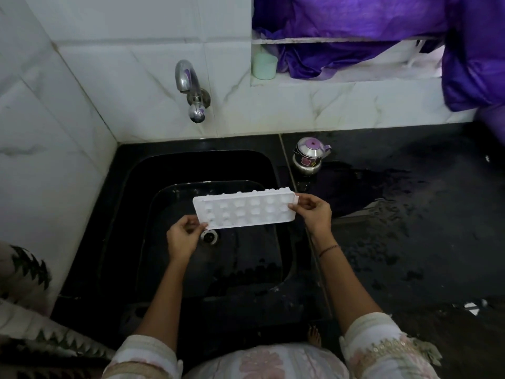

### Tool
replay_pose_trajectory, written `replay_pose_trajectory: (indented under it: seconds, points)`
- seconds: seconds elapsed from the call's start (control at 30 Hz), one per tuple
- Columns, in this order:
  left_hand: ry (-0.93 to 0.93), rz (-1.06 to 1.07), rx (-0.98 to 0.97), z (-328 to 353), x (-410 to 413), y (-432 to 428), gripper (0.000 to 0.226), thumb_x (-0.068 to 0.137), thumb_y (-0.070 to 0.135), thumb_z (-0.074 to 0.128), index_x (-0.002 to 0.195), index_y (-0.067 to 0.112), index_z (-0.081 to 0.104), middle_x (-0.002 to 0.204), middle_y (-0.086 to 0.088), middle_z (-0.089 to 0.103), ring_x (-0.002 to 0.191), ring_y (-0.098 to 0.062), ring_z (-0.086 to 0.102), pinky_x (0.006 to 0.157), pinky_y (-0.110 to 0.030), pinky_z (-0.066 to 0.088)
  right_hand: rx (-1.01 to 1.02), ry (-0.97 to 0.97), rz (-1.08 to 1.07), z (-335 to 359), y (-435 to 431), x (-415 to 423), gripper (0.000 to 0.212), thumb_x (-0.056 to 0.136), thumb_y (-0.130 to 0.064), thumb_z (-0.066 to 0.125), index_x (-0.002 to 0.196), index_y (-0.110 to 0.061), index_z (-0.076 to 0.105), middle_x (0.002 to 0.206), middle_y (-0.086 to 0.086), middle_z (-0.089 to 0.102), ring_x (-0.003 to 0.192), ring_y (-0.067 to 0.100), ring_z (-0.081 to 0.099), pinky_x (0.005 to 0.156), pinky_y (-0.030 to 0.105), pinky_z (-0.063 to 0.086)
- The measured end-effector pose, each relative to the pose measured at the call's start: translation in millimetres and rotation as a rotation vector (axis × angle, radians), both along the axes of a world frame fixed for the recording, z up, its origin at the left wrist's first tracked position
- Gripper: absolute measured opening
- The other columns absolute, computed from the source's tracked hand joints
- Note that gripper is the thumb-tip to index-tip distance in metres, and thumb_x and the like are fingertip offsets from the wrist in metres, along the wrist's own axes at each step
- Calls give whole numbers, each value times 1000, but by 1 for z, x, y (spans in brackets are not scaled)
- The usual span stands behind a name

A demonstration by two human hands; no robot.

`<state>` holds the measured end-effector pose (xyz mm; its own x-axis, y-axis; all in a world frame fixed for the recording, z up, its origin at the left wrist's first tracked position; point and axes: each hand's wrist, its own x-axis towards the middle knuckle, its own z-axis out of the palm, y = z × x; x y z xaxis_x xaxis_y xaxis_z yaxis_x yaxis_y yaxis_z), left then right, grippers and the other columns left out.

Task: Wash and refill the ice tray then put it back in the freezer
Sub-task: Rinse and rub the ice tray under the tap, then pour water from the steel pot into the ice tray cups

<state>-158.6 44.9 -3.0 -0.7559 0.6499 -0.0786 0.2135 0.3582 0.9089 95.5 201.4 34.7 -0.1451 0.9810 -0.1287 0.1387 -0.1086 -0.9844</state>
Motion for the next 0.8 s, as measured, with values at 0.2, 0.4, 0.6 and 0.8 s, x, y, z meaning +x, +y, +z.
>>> replay_pose_trajectory:
  seconds: [0.2, 0.4, 0.6, 0.8]
  points:
    - [-99, 3, -48, 5, 53, 33, 21, 78, 8, 75, 97, 4, 68, 75, -3, 64, 66, -14, 63, 59, -16, 53, -118, 49, -61, 2, 40, 51, 31, 72, -3, 78, 101, -6, 68, 84, 1, 70, 76, 12, 68, 65, 18, 56]
    - [-238, 10, -56, 16, 115, 77, 23, 81, 3, 70, 103, -5, 66, 75, -4, 64, 69, -20, 64, 48, -16, 54, -161, 24, -115, -2, 85, 103, 29, 76, -4, 75, 104, -1, 68, 83, 4, 71, 77, 17, 69, 70, 25, 58]
    - [-250, 19, -113, 13, 160, 118, 27, 79, 5, 73, 102, -7, 67, 81, -11, 67, 67, -18, 65, 49, -18, 55, -151, -70, -138, -7, 130, 144, 28, 75, -6, 77, 102, 0, 70, 92, 11, 72, 75, 17, 68, 69, 26, 58]
    - [-138, 41, -178, 13, 195, 151, 22, 82, 10, 72, 101, 0, 68, 82, -7, 68, 59, -14, 64, 50, -13, 51, -92, -249, -95, -8, 167, 168, 29, 77, -7, 75, 105, 0, 69, 99, 14, 72, 81, 15, 64, 81, 26, 51]
